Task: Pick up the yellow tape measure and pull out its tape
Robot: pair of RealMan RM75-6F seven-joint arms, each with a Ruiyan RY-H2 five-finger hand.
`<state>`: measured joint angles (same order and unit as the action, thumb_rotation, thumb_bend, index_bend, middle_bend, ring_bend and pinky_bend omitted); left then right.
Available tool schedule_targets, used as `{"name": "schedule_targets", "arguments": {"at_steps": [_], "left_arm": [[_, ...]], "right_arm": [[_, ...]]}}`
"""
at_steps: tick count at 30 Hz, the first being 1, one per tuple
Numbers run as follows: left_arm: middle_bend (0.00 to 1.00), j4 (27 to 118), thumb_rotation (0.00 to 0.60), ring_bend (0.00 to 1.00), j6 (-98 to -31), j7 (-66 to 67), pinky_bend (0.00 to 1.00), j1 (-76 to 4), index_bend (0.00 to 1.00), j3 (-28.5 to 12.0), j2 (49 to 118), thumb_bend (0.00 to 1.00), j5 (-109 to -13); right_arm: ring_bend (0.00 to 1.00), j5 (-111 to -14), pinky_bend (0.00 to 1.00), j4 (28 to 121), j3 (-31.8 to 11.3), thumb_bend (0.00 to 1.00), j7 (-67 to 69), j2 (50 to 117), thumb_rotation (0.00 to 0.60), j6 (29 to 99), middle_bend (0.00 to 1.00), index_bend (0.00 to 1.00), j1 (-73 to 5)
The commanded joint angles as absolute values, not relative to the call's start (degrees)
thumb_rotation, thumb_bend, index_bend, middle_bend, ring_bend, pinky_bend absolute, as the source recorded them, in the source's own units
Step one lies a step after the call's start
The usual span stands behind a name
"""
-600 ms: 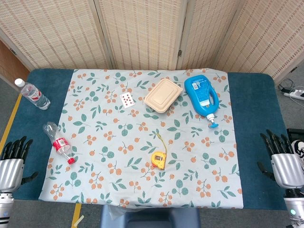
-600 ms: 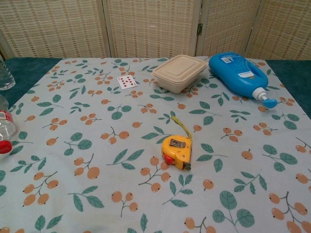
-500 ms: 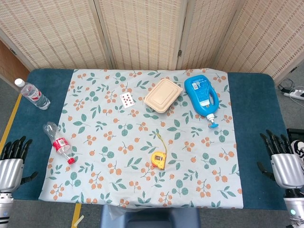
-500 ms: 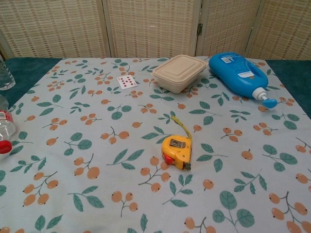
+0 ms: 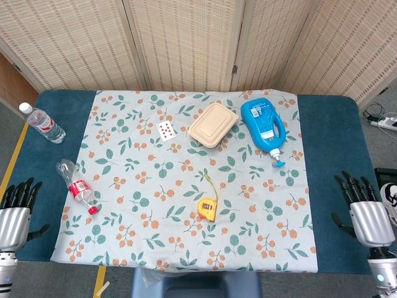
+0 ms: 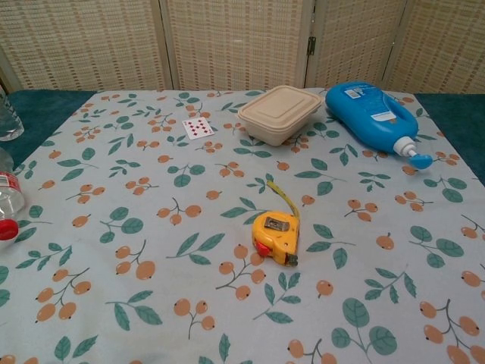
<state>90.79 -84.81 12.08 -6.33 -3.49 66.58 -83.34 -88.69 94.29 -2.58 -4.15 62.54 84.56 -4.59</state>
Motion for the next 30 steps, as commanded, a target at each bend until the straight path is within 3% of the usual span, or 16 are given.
{"name": "schedule_targets", "arguments": {"at_steps": [1, 10, 20, 30], "left_arm": [[0.0, 91.1, 0.6, 0.0, -85.1, 12.2, 0.0, -6.3, 0.02, -3.5, 66.5, 0.14, -83.6], [0.0, 92.3, 0.6, 0.0, -85.8, 12.8, 0.0, -5.7, 0.02, -3.2, 65.9, 0.14, -83.7], [0.0, 93.9, 0.6, 0.0, -86.6, 13.6, 0.0, -5.3, 0.02, -3.1, 65.1, 0.14, -84.1], [0.0, 95.3, 0.6, 0.0, -87.5, 13.9, 0.0, -4.6, 0.02, -2.8, 64.2, 0.14, -84.6]], "right_arm": [[0.1, -90.2, 0.0, 95.3, -2.0, 0.34, -4.6, 62.4, 0.6, 82.4, 0.06, 0.0, -6.1], [0.1, -92.8, 0.0, 95.2, -1.8, 0.34, -7.6, 65.6, 0.6, 73.0, 0.06, 0.0, -13.0], [0.1, -93.1, 0.0, 89.7, -2.4, 0.34, -10.3, 73.8, 0.6, 63.5, 0.06, 0.0, -20.7], [0.1, -95.2, 0.0, 83.6, -2.3, 0.34, -9.2, 82.0, 0.6, 59.4, 0.06, 0.0, -26.7]]}}
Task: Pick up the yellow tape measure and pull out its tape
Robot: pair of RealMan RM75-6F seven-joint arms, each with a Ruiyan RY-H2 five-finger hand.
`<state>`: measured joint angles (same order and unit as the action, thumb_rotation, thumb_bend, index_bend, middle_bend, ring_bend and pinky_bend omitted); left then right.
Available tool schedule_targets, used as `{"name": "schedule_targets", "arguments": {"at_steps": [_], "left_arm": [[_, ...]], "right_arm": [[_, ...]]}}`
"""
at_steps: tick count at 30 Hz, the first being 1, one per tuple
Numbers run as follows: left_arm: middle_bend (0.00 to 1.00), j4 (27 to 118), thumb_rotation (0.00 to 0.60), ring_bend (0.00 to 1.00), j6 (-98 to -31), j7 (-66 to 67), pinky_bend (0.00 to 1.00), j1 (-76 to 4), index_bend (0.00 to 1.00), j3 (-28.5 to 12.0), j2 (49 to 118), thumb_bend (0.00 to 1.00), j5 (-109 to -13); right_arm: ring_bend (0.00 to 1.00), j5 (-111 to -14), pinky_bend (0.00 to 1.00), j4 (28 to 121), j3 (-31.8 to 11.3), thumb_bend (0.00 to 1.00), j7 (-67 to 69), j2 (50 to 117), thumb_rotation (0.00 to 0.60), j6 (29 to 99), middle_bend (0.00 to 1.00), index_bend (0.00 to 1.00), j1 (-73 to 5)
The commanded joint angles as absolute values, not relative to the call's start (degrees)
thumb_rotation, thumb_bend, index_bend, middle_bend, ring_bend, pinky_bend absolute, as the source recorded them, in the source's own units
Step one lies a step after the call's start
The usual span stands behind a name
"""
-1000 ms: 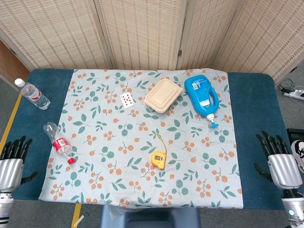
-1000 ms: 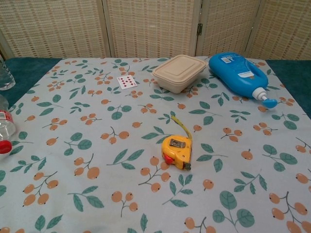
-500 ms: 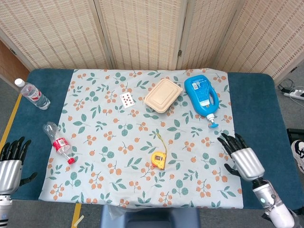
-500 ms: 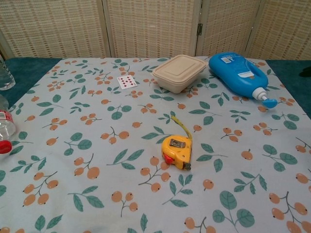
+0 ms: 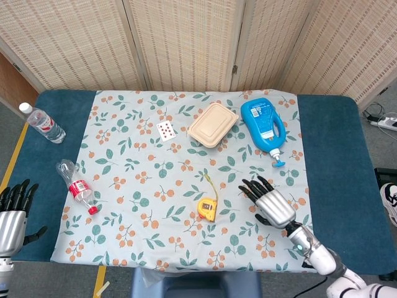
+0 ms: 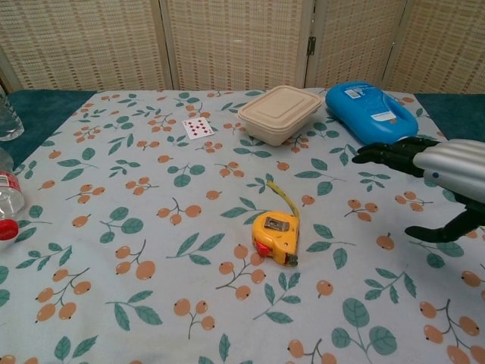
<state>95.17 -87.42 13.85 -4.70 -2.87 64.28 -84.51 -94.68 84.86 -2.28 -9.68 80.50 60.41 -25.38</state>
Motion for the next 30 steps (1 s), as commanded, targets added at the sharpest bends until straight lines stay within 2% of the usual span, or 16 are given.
{"name": "schedule_targets", "arguments": {"at_steps": [1, 19, 30], "left_arm": [[0.0, 95.4, 0.6, 0.0, -87.5, 13.9, 0.0, -4.6, 0.02, -2.8, 64.1, 0.14, -84.6], [0.0, 95.7, 0.6, 0.0, -87.1, 14.0, 0.0, -4.4, 0.02, -2.7, 63.8, 0.15, -84.3], [0.0, 94.4, 0.6, 0.0, -87.1, 13.8, 0.0, -4.0, 0.02, -2.8, 64.1, 0.15, -83.4]], "right_arm": [[0.1, -95.2, 0.0, 83.2, -2.3, 0.34, -9.1, 82.5, 0.6, 59.0, 0.06, 0.0, -27.2], [0.09, -95.8, 0.0, 75.5, -2.5, 0.34, -8.7, 93.2, 0.6, 53.0, 0.06, 0.0, -36.4], [0.09, -93.1, 0.0, 70.2, -5.7, 0.34, -9.1, 101.6, 0.6, 49.8, 0.06, 0.0, -42.3]]}}
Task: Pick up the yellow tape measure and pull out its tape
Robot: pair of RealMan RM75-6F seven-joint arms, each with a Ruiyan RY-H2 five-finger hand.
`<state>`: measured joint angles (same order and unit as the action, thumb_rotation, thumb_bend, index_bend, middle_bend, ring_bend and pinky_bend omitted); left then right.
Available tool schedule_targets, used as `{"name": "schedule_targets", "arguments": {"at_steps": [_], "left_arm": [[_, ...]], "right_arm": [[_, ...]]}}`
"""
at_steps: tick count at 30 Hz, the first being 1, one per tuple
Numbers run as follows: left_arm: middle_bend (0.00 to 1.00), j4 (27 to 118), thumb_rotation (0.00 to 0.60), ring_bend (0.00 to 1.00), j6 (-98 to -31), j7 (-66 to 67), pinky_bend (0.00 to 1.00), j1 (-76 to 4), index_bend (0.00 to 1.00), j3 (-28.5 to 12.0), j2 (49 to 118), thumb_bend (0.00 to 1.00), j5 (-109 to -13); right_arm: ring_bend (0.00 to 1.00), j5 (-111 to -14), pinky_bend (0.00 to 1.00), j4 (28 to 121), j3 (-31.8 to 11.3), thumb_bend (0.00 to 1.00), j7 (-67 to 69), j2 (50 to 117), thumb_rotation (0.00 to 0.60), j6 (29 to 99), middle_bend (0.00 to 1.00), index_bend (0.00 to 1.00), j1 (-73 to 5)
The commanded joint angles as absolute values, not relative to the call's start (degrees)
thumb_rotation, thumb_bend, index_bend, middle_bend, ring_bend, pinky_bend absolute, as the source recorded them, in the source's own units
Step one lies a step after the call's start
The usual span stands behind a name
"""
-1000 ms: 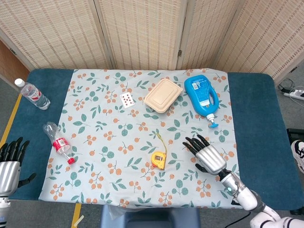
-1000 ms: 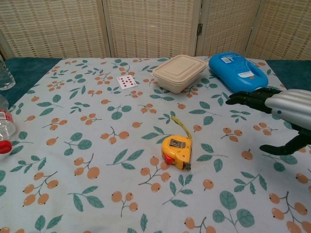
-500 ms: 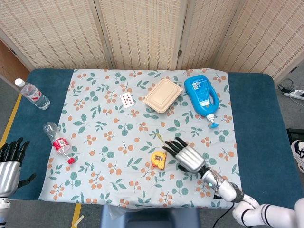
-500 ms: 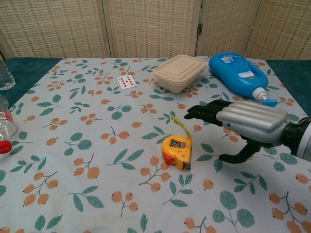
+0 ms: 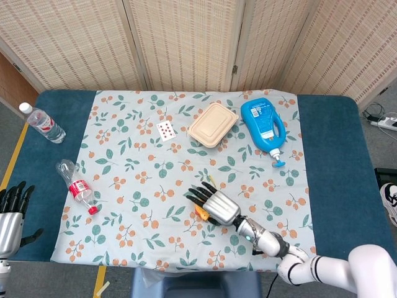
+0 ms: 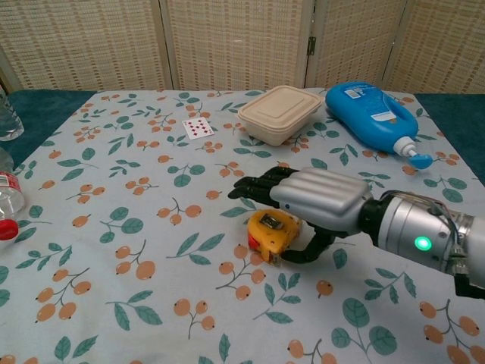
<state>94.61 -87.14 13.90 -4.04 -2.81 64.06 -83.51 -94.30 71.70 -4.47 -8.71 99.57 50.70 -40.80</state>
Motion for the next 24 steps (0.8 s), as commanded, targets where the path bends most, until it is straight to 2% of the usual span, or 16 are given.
{"name": "schedule_targets", "arguments": {"at_steps": [1, 7, 15, 24], "left_arm": [[0.0, 94.3, 0.6, 0.0, -87.0, 13.7, 0.0, -4.0, 0.02, -2.8, 64.2, 0.14, -83.2], [0.0, 93.5, 0.6, 0.0, -86.5, 13.2, 0.0, -4.1, 0.02, -2.9, 64.5, 0.14, -82.9], [0.0, 93.1, 0.6, 0.0, -85.8, 13.0, 0.0, -4.3, 0.02, -2.9, 64.8, 0.15, -82.6], [0.0, 93.7, 0.6, 0.0, -85.7, 13.9, 0.0, -4.5, 0.02, -2.9, 64.7, 0.15, -82.7]], "right_arm": [[0.09, -92.6, 0.0, 69.8, -6.1, 0.34, -9.1, 102.3, 0.6, 49.5, 0.06, 0.0, -42.8], [0.09, -89.0, 0.0, 68.0, -8.1, 0.34, -10.6, 104.7, 0.6, 47.1, 0.06, 0.0, -45.0], [0.1, -85.2, 0.0, 75.8, -7.0, 0.34, -11.5, 97.0, 0.6, 45.7, 0.1, 0.0, -43.9], [0.11, -80.2, 0.0, 74.7, -8.0, 0.34, -13.6, 97.1, 0.6, 41.5, 0.17, 0.15, -46.6]]}}
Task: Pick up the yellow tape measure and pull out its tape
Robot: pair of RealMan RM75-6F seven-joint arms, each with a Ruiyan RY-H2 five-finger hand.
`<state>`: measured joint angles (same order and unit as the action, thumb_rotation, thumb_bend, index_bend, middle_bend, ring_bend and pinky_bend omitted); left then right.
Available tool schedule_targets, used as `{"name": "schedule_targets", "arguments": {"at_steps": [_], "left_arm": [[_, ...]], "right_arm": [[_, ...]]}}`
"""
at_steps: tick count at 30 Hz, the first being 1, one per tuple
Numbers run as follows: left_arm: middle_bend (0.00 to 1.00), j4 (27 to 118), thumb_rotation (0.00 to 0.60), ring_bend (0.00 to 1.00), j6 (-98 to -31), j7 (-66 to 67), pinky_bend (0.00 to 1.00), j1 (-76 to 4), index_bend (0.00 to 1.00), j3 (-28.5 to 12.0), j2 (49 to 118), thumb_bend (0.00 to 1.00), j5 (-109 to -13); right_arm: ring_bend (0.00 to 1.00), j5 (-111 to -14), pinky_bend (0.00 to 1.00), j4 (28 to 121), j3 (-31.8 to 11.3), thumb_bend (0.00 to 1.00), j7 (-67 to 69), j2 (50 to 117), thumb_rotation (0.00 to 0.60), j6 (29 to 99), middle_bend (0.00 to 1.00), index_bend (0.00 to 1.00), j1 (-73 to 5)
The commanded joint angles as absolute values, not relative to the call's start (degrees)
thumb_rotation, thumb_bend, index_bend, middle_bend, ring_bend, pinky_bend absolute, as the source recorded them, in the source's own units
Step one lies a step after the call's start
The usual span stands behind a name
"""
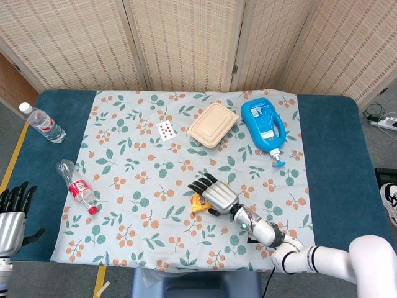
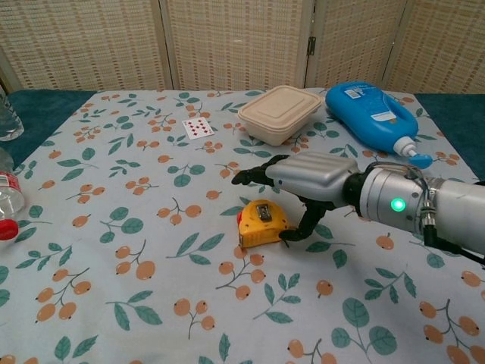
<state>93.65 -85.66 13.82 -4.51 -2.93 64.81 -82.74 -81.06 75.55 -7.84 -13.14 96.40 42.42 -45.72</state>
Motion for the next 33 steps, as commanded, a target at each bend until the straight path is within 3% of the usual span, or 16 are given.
{"name": "schedule_targets", "arguments": {"at_steps": [1, 20, 26, 33], "left_arm": [[0.0, 93.8, 0.6, 0.0, -85.7, 14.0, 0.0, -4.4, 0.02, -3.0, 64.7, 0.15, -82.6], [0.0, 93.6, 0.6, 0.0, -85.6, 13.8, 0.0, -4.4, 0.03, -3.1, 64.5, 0.14, -82.3], [0.0, 94.0, 0.6, 0.01, -85.1, 12.0, 0.0, -5.6, 0.05, -4.1, 64.2, 0.14, -83.0], [0.0, 95.9, 0.6, 0.06, -80.7, 8.0, 0.0, -11.6, 0.08, -6.4, 64.7, 0.15, -86.8]], "right_arm": [[0.11, -79.9, 0.0, 74.4, -8.0, 0.34, -13.8, 97.4, 0.6, 41.2, 0.18, 0.16, -46.8], [0.17, -77.1, 0.0, 71.6, -7.7, 0.34, -13.5, 99.9, 0.6, 41.1, 0.3, 0.33, -49.1], [0.27, -77.4, 0.02, 72.2, -7.8, 0.34, -12.3, 99.5, 0.6, 44.1, 0.44, 0.51, -48.2], [0.31, -78.1, 0.03, 75.5, -9.6, 0.34, -4.9, 97.8, 0.6, 50.8, 0.48, 0.56, -45.3]]}}
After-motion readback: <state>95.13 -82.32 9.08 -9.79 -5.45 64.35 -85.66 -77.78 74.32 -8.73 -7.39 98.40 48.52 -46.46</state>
